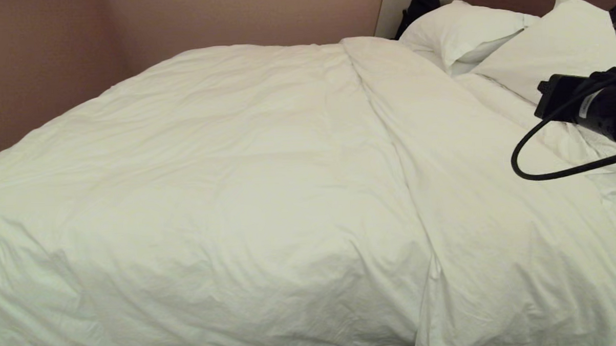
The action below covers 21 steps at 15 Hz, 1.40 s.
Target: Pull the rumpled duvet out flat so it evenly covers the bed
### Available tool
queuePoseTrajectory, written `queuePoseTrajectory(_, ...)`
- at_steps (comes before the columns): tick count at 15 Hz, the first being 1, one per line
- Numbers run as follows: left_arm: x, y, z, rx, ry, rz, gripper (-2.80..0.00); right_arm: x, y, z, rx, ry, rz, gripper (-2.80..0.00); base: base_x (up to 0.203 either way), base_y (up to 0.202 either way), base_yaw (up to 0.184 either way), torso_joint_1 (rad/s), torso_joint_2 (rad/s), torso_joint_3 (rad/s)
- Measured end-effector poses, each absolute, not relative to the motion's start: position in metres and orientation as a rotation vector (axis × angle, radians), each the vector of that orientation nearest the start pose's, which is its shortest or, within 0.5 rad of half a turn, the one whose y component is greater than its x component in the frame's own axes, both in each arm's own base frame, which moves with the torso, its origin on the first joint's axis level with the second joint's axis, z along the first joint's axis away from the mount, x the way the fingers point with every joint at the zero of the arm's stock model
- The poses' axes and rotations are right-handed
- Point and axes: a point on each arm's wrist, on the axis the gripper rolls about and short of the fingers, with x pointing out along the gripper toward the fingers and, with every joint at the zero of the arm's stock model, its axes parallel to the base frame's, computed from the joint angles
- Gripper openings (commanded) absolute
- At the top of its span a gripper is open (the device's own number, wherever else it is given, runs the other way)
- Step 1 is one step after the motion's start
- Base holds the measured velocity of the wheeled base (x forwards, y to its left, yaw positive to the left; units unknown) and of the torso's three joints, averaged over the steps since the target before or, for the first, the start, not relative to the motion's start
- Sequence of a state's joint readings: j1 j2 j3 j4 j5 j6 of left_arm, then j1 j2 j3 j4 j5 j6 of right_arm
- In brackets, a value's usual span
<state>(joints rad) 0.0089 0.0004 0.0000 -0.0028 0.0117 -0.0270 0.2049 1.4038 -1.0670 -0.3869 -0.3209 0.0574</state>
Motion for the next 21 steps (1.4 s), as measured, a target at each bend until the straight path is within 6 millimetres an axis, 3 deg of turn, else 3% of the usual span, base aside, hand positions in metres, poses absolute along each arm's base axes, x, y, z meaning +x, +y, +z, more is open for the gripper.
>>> queuePoseTrajectory(6,-0.023,0.000,0.076,-0.027,-0.003,0.021,-2.80,0.170,0.034,0.338,0.080,-0.034,0.070,-2.80,0.000,0.000,0.000,0.000,0.00,0.000)
queuePoseTrajectory(9,-0.023,0.000,0.076,-0.027,-0.003,0.021,-2.80,0.139,0.028,0.341,0.075,-0.029,0.080,-2.80,0.000,0.000,0.000,0.000,0.00,0.000)
queuePoseTrajectory(14,-0.023,0.000,0.076,-0.027,-0.002,0.020,-2.80,0.093,0.016,0.344,0.057,-0.078,-0.004,-2.80,0.000,0.000,0.000,0.000,0.00,0.000)
queuePoseTrajectory(21,-0.023,0.000,0.076,-0.027,-0.002,0.021,-2.80,0.051,0.002,0.330,0.018,-0.114,-0.220,-2.80,0.000,0.000,0.000,0.000,0.00,0.000)
